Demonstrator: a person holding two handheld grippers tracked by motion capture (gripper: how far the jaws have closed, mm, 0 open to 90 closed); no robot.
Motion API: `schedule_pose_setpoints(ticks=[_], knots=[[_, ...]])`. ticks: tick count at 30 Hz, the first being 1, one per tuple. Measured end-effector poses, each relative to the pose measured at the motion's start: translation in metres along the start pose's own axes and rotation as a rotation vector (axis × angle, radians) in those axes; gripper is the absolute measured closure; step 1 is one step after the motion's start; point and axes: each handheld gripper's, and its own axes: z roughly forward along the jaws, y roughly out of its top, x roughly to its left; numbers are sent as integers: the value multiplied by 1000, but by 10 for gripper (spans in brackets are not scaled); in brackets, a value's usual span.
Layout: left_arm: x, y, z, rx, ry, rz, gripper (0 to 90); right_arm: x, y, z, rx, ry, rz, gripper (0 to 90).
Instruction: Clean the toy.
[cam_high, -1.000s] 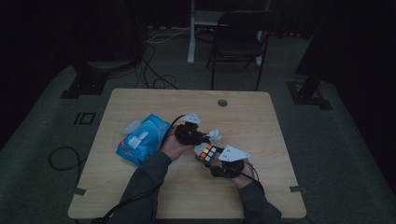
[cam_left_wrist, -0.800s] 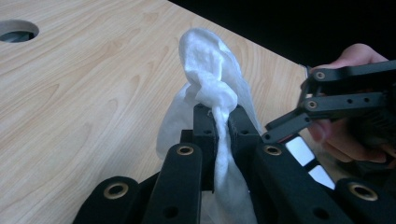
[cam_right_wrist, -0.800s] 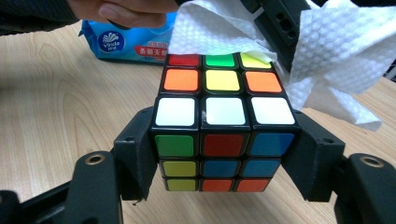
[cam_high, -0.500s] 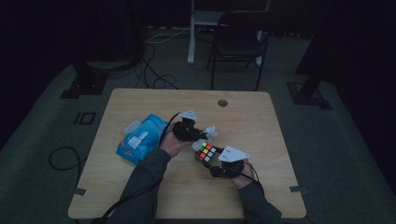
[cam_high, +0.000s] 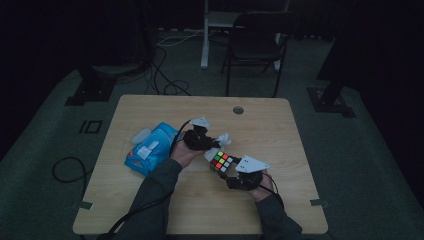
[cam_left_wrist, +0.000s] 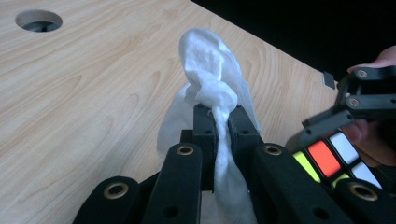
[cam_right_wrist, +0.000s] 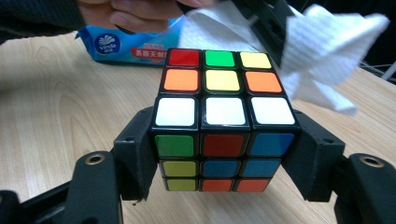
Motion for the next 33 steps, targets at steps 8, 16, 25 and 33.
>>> schedule_pose_setpoints(ticks=[8, 16, 25, 33], knots=[[-7, -1, -12, -30, 26, 24, 858, -7, -1, -3, -3, -25, 28, 346], [-14, -11, -21, -66, 54, 29, 856, -12, -1, -6, -4, -54, 46, 346], [-22, -21, -26, -98, 108, 44, 856, -17, -1, -10, -13, -81, 72, 346], [-27, -29, -24, -115, 142, 48, 856, -19, 0, -13, -7, -102, 91, 346]])
